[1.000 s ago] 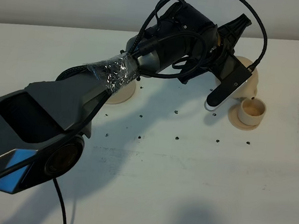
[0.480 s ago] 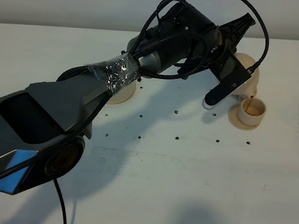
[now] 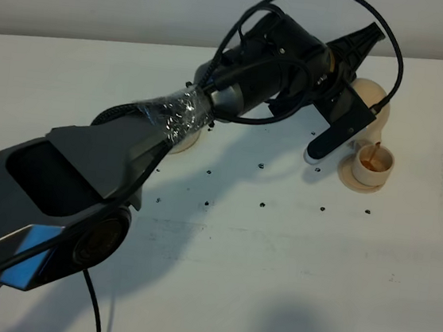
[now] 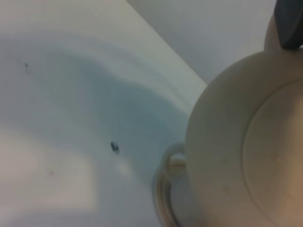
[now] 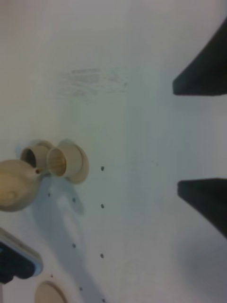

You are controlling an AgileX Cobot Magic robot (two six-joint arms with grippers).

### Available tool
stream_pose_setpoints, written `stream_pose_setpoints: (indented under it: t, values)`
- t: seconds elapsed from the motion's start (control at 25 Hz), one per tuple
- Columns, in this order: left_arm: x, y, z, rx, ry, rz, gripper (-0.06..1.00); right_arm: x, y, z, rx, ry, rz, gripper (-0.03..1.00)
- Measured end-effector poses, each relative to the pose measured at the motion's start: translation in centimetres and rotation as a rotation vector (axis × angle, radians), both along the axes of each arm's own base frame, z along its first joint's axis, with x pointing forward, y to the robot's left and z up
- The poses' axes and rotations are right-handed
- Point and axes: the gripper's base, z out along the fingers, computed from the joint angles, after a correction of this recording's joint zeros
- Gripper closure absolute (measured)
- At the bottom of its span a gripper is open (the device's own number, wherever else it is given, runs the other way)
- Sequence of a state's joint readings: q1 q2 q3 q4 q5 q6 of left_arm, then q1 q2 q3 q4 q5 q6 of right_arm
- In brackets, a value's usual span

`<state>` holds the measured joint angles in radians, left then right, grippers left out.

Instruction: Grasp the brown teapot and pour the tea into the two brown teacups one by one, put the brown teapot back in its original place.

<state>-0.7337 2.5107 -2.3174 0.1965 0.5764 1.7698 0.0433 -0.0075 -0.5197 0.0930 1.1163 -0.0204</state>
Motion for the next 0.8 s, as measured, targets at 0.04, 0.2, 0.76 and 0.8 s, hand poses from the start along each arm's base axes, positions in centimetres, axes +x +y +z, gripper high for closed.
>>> stream_pose_setpoints:
  t: [0.04, 0.2, 0.76, 0.8]
  values:
    - [-0.04, -0.13, -0.21, 0.000, 0.000, -0.003, 0.85, 0.00, 0.00, 0.00, 0.000, 0.000, 0.000, 0.57]
    - [-0.06, -0.27, -0.42, 0.003, -0.005, -0.011, 0.85, 0.00, 0.00, 0.00, 0.000, 0.000, 0.000, 0.57]
    - [0.06, -0.24, -0.34, 0.051, -0.050, -0.058, 0.85, 0.00, 0.00, 0.00, 0.000, 0.000, 0.000, 0.57]
    - [0.07, -0.25, -0.32, 0.052, -0.053, -0.060, 0.85, 0.00, 0.00, 0.00, 0.000, 0.000, 0.000, 0.57]
